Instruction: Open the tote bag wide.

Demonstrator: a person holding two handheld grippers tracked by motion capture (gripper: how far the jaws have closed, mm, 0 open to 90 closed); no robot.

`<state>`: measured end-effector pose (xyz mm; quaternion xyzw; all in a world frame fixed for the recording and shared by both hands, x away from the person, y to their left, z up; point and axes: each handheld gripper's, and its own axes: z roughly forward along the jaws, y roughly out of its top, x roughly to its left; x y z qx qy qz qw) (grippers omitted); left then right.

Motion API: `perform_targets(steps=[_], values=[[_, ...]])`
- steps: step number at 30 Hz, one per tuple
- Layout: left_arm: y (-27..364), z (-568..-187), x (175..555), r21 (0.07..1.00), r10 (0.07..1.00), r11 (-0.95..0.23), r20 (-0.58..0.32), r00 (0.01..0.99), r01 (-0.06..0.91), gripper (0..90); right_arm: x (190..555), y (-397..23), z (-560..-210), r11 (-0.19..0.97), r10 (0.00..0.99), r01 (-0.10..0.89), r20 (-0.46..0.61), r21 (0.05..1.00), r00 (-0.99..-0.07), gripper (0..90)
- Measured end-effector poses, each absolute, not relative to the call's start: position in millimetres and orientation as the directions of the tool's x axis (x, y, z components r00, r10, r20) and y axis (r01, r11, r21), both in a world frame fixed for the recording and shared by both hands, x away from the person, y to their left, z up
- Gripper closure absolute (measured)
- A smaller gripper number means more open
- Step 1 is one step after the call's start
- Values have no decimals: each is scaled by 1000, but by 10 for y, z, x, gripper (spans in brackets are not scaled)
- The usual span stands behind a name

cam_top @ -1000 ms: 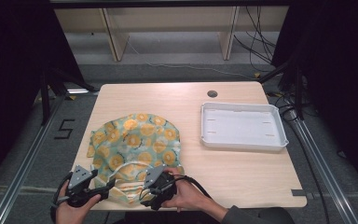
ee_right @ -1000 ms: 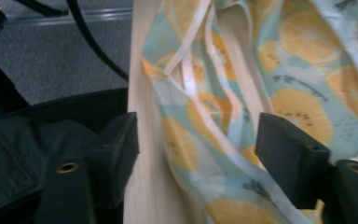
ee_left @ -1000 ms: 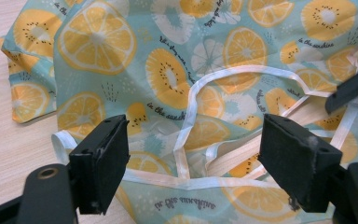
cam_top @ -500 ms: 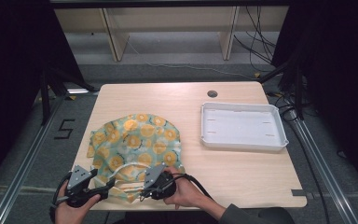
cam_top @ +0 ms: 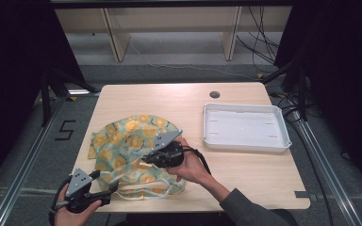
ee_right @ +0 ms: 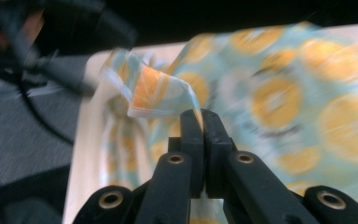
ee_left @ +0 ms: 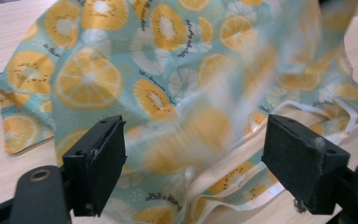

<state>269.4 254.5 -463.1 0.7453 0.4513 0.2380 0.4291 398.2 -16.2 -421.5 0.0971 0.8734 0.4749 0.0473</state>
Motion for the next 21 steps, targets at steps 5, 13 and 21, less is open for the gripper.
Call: perform_targets(steps=[5,13,21], values=[[2448,-4653,2881,823,883,-340,112,456,455,210,4157,-182,-4050,489,244,137,16,861,-970,898],[2490,-4573,3201,819,807,-438,177,564,370,753,4444,-228,-3934,489,312,152,-9,859,-950,897],[2562,-4249,3574,859,800,-356,77,594,368,891,4775,-291,-4075,567,443,233,-53,790,-895,725]])
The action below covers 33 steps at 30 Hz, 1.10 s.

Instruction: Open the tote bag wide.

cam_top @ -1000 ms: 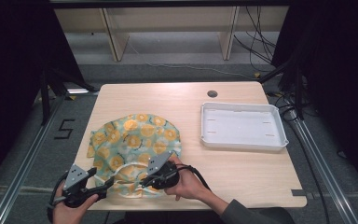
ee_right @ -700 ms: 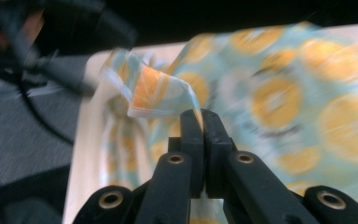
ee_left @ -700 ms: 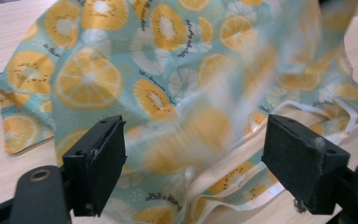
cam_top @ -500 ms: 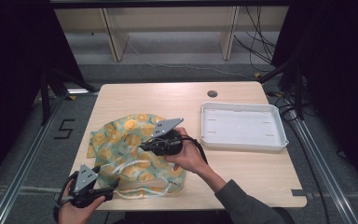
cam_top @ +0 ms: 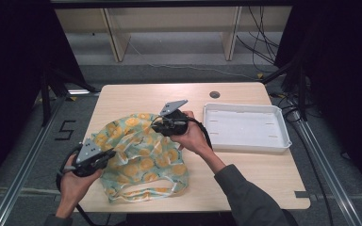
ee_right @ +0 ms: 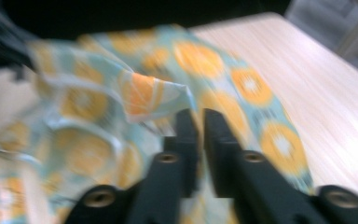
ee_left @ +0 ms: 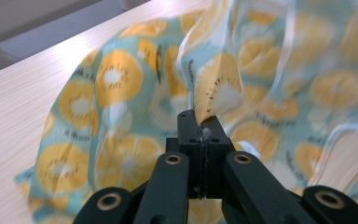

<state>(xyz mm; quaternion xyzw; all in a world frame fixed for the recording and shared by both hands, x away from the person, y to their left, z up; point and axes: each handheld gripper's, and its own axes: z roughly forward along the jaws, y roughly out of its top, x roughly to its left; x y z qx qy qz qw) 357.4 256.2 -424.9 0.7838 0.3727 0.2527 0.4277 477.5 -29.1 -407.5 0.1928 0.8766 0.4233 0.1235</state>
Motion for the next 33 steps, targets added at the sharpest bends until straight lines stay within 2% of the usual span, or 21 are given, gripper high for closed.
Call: perform_targets(steps=[3,7,9,11,12,14,15,18,20,21,24,25,26,28,29,30,32,33], values=[[2546,-4127,3734,853,804,-343,51,593,392,894,4721,-332,-4105,591,475,238,-94,771,-875,548],[2483,-4004,3927,832,794,-364,42,606,419,893,4481,-417,-4016,590,507,200,-167,782,-846,428],[2459,-3962,4005,826,792,-375,49,608,422,893,4331,-466,-3974,573,500,167,-180,802,-847,417],[2438,-3925,4060,825,797,-372,49,602,426,893,4170,-500,-3978,562,476,187,-130,806,-870,387],[2428,-3892,4098,825,795,-372,46,605,426,893,4045,-486,-4075,589,470,206,-123,782,-874,340],[2413,-3882,4108,833,804,-352,35,594,427,893,4005,-465,-4142,609,466,214,-126,764,-876,325],[2423,-3864,4119,827,800,-366,46,598,427,892,3973,-409,-4285,639,468,226,-139,736,-873,291],[2429,-3849,4146,829,802,-356,34,597,431,891,3960,-341,-4418,676,450,238,-135,697,-883,281],[2431,-3854,4155,835,809,-336,18,588,436,889,3950,-266,-4543,698,435,240,-134,674,-890,250],[2449,-3850,4163,829,806,-351,30,592,436,889,3936,-200,-4650,724,433,248,-143,643,-890,205],[2476,-3848,4169,828,811,-345,26,585,442,888,3979,-149,-4756,757,414,222,-189,614,-890,202],[2484,-3850,4171,829,812,-341,22,583,443,888,3987,-129,-4808,758,440,249,-191,603,-878,204],[2492,-3856,4174,835,814,-332,18,581,439,887,3992,-115,-4851,761,465,281,-189,586,-865,223],[2502,-3861,4177,839,819,-314,3,574,444,887,4154,-136,-4949,809,392,207,-242,550,-888,528],[2512,-3860,4177,838,821,-311,0,570,449,887,4154,-136,-4949,809,392,207,-242,550,-888,528],[2538,-3854,4179,831,818,-328,13,575,449,886,4167,-148,-4965,807,407,228,-234,544,-883,598],[2564,-3860,4189,837,817,-311,-8,577,451,886,4218,-175,-4980,816,386,217,-226,536,-894,793],[2567,-3866,4190,844,823,-294,-17,568,450,886,4232,-188,-4973,814,381,218,-212,539,-900,849]])
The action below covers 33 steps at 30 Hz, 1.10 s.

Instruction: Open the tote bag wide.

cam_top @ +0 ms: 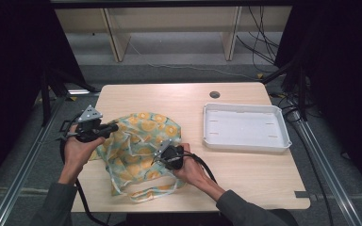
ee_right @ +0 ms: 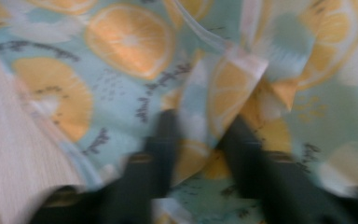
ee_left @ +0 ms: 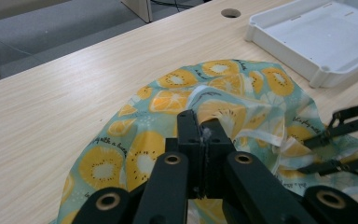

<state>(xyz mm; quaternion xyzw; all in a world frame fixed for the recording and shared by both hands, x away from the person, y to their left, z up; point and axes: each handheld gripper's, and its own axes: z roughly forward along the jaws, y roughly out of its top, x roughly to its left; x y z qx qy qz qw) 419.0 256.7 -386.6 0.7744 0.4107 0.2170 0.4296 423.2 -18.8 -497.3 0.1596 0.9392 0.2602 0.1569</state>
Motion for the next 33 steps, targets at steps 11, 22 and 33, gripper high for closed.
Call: perform_targets(steps=[11,22,33], values=[[2714,-3990,4107,810,838,-287,-46,544,511,590,4279,-334,-4374,634,347,232,-3,738,-938,900],[2531,-3946,3317,787,828,-419,126,547,453,235,4542,-310,-3849,509,364,229,33,830,-931,900],[2362,-4269,3772,714,785,-594,415,460,371,769,4614,-234,-3734,497,377,208,6,843,-926,900]])
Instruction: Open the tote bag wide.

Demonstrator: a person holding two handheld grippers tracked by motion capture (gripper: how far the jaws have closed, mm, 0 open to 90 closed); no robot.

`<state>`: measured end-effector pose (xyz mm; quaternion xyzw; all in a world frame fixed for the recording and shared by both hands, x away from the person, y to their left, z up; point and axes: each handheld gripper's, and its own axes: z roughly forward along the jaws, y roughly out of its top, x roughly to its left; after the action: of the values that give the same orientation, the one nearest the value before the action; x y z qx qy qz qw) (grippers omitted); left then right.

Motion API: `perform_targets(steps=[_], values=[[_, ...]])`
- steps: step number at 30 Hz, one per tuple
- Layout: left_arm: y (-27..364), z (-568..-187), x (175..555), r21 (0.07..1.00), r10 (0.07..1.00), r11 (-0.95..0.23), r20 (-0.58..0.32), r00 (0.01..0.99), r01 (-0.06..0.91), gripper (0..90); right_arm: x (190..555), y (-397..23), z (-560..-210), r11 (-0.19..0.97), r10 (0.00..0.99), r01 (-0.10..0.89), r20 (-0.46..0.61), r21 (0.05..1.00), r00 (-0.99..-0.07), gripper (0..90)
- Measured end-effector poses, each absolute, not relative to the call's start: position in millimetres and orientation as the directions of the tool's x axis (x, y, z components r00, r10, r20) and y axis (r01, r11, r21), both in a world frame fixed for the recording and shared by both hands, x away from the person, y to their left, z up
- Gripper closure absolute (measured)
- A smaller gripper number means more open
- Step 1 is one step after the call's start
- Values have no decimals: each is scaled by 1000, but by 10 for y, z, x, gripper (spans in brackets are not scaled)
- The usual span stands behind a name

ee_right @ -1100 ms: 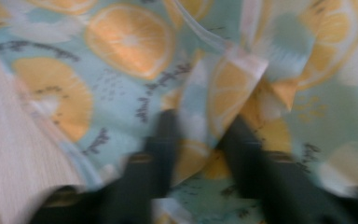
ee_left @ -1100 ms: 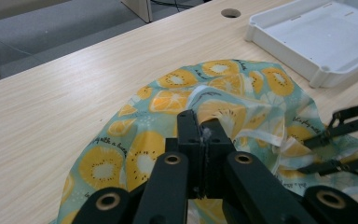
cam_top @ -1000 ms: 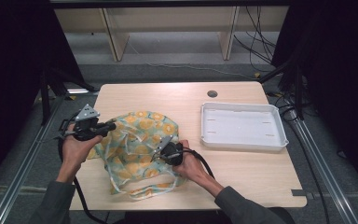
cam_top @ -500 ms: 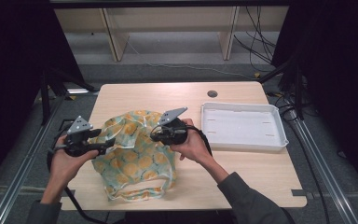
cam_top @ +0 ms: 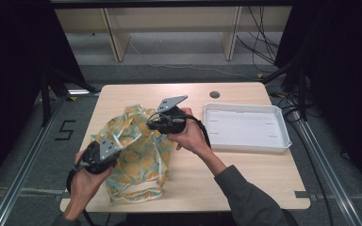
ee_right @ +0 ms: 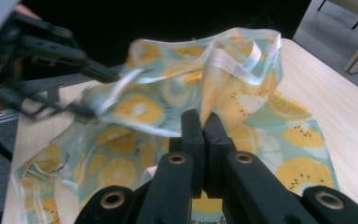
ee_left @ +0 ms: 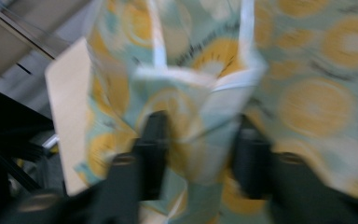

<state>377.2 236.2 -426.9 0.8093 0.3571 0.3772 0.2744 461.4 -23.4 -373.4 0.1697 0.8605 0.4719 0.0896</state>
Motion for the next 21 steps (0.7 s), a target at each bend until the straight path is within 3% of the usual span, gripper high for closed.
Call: perform_targets(steps=[1,2,3,9,16,21], values=[[2417,-4226,3869,738,799,-574,408,442,355,854,4664,-239,-3738,495,389,209,0,843,-921,900],[2482,-4163,3958,757,817,-544,378,436,363,867,4695,-239,-3746,493,396,203,-10,846,-918,900],[2593,-4057,4133,803,854,-465,297,427,372,871,4731,-244,-3754,492,408,196,-25,848,-913,900],[2743,-3941,4467,811,889,-395,219,403,431,875,4890,-300,-3814,499,470,232,-35,835,-882,900],[2883,-4326,4774,766,916,-320,98,390,558,869,5091,-289,-4074,549,535,282,-71,787,-842,900],[2837,-4511,4819,736,909,-333,83,409,590,857,5182,-257,-4195,572,568,310,-95,760,-817,900]])
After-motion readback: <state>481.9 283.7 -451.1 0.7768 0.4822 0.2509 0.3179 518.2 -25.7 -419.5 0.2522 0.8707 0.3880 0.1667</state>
